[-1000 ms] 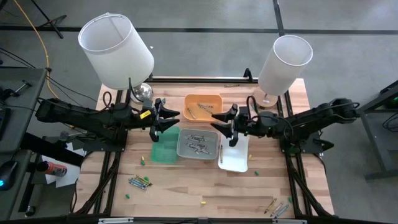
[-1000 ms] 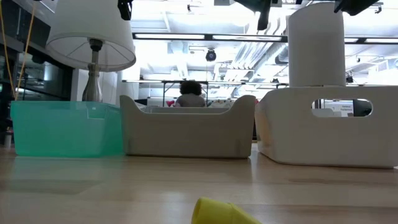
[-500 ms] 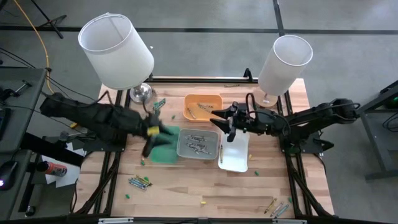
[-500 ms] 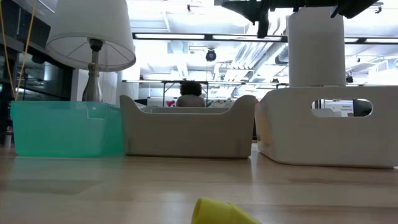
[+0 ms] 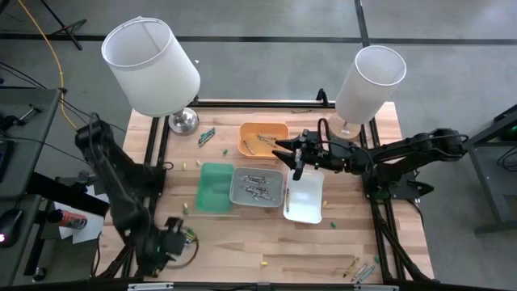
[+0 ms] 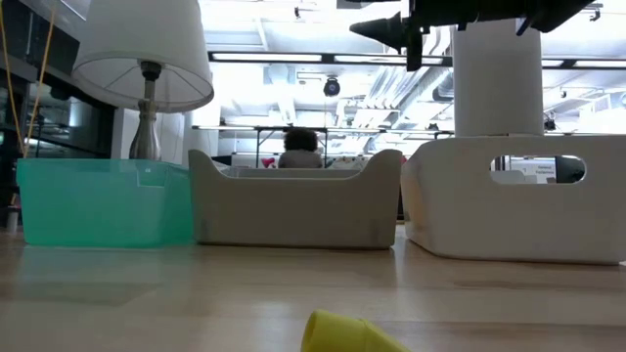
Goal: Sort crayons
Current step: Put the gray crayon into the yellow bin
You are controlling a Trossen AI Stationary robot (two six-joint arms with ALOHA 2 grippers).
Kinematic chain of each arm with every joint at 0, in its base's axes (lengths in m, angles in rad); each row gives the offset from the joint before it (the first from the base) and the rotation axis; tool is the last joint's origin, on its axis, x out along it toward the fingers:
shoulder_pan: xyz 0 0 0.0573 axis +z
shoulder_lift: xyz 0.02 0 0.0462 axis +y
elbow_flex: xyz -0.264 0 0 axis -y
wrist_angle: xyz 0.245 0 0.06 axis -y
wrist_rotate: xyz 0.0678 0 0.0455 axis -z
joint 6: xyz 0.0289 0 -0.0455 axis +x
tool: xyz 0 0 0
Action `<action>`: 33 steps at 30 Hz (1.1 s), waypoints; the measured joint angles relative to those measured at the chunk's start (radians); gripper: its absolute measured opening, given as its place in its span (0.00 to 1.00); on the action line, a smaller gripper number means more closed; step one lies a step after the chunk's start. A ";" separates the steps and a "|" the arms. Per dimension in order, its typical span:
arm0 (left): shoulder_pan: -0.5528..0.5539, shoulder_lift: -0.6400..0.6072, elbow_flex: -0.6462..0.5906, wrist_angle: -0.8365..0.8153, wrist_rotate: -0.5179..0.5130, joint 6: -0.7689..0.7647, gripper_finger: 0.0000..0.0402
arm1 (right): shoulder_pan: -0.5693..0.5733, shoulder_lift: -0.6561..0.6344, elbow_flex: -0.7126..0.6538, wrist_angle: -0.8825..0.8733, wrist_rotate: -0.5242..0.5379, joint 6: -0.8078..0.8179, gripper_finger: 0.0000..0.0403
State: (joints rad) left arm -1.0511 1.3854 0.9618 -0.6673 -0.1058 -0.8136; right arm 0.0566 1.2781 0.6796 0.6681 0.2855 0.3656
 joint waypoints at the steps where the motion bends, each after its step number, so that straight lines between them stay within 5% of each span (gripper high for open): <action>1: -0.016 0.031 -0.013 0.035 -0.015 0.000 0.31 | 0.000 0.000 0.000 -0.001 0.000 0.000 0.49; 12: -0.034 0.273 -0.032 0.010 -0.023 0.046 0.30 | -0.018 0.000 0.000 -0.059 0.001 0.107 0.49; 33: -0.030 0.265 -0.032 -0.035 -0.069 0.109 0.30 | -0.018 0.000 0.000 -0.092 0.000 0.107 0.49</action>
State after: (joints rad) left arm -1.0813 1.6505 0.9302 -0.7020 -0.1750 -0.7048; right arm 0.0387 1.2781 0.6796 0.5757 0.2852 0.4725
